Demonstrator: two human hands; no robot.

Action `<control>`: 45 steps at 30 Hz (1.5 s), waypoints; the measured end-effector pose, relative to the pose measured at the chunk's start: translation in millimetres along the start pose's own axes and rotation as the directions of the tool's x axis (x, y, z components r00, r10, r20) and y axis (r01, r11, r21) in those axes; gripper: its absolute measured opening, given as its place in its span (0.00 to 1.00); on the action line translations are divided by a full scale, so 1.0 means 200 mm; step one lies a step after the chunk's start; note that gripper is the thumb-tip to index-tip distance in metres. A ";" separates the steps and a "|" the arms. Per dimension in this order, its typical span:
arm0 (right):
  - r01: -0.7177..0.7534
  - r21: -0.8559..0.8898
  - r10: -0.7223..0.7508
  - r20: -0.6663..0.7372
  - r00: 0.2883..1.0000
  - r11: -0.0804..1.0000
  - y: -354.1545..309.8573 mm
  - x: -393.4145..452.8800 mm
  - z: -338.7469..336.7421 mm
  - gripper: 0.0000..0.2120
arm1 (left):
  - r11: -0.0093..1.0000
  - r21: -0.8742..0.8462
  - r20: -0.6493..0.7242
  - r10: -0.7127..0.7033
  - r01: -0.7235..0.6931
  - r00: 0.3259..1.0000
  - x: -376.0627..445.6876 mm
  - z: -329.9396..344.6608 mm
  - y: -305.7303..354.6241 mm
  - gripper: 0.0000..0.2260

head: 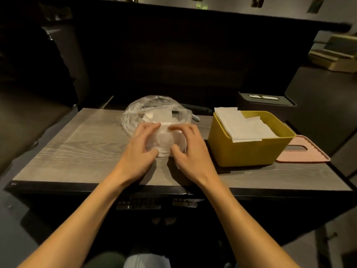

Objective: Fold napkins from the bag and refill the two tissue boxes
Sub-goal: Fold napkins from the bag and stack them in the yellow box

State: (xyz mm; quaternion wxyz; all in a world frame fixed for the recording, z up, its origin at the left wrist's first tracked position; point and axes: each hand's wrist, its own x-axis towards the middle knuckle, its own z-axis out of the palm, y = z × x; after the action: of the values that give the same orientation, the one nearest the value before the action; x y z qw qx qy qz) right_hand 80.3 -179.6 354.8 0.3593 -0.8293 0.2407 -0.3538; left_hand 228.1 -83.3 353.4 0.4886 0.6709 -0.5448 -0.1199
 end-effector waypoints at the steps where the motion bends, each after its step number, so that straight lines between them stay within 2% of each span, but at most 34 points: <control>1: -0.016 -0.038 0.014 -0.041 0.999 0.999 0.00 0.00 0.00 0.16 | 1.000 0.021 -0.018 -0.009 0.009 1.000 0.01 0.00 -0.01 0.30; 2: -0.045 -0.027 0.042 -0.081 0.996 0.999 0.00 0.00 0.00 0.12 | 0.999 0.018 -0.048 -0.029 0.030 0.998 0.01 0.00 -0.01 0.30; 4: -0.056 0.020 0.058 -0.122 0.991 0.998 0.00 0.00 -0.01 0.11 | 0.999 -0.029 -0.109 -0.044 0.041 0.993 0.00 -0.01 -0.03 0.27; 7: -0.007 0.000 0.007 -0.054 0.999 1.000 -0.01 -0.01 -0.01 0.21 | 0.999 -0.032 -0.038 -0.015 0.014 0.999 -0.01 0.00 -0.03 0.30; 9: 0.020 -0.085 -0.020 -0.002 1.000 0.996 0.00 -0.01 0.00 0.29 | 1.000 -0.002 0.044 -0.008 0.008 0.999 -0.02 0.00 -0.02 0.34; 10: 0.029 -0.130 -0.029 -0.003 1.000 0.991 0.00 -0.02 0.00 0.30 | 1.000 0.009 0.062 -0.009 0.008 0.998 -0.01 0.00 -0.02 0.35; 13: 0.010 -0.195 -0.025 -0.077 0.997 0.981 0.00 -0.02 0.00 0.21 | 0.999 -0.025 0.044 -0.047 0.048 0.998 0.00 -0.01 -0.02 0.34; 15: -0.023 -0.148 0.006 -0.117 0.993 0.989 0.01 -0.02 -0.01 0.17 | 0.995 -0.070 0.031 -0.068 0.070 0.997 -0.01 -0.01 -0.03 0.34; 17: -0.072 -0.062 0.067 -0.077 0.995 0.996 0.01 -0.02 -0.02 0.19 | 0.985 -0.151 0.023 -0.076 0.079 0.997 -0.01 -0.01 -0.04 0.35; 20: -0.098 0.061 0.096 0.035 0.995 0.993 -0.01 -0.02 -0.02 0.29 | 0.978 -0.192 0.016 -0.078 0.079 0.997 0.00 -0.02 -0.06 0.41; 23: -0.119 0.171 0.117 0.023 0.993 0.978 -0.01 0.00 -0.02 0.40 | 0.985 -0.166 -0.017 -0.044 0.041 0.999 0.01 -0.03 -0.07 0.40; 25: -0.168 0.243 0.162 0.044 0.986 0.955 0.00 0.01 -0.04 0.42 | 0.970 -0.232 -0.021 -0.074 0.067 0.997 0.02 -0.04 -0.06 0.42; 27: -0.185 0.203 0.166 0.107 0.980 0.962 0.01 0.01 -0.04 0.41 | 0.959 -0.270 0.004 -0.084 0.082 0.996 0.01 -0.05 -0.07 0.45; 30: -0.179 0.116 0.153 0.207 0.966 0.977 -0.01 0.00 -0.03 0.40 | 0.968 -0.230 0.077 -0.085 0.100 0.993 0.01 -0.05 -0.06 0.47; 33: -0.159 0.083 0.137 0.229 0.964 0.984 -0.01 0.01 -0.01 0.40 | 0.970 -0.213 0.085 -0.098 0.114 0.992 0.01 -0.05 -0.05 0.47; 36: -0.168 0.177 0.135 0.184 0.974 0.970 0.01 0.00 -0.01 0.38 | 0.961 -0.256 0.027 -0.099 0.103 0.995 0.00 -0.05 -0.04 0.45; 38: -0.175 0.215 0.153 0.114 0.982 0.961 0.03 0.00 -0.01 0.32 | 0.938 -0.317 -0.019 -0.152 0.138 0.988 0.00 -0.04 -0.03 0.42; 41: -0.153 0.102 0.153 0.006 0.988 0.983 0.04 0.00 -0.01 0.22 | 0.925 -0.335 -0.116 -0.231 0.181 0.966 0.00 -0.02 -0.01 0.36; 45: -0.133 -0.053 0.130 -0.056 0.990 0.990 -0.04 0.00 -0.02 0.16 | 0.896 -0.382 -0.161 -0.306 0.226 0.938 0.02 -0.05 -0.01 0.30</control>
State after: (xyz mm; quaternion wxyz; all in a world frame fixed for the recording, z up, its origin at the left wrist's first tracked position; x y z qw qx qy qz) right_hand 77.8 -176.3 362.8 0.3517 -0.8120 0.3140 -0.3440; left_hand 236.7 -81.8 358.5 0.6377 0.6482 -0.3598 -0.2090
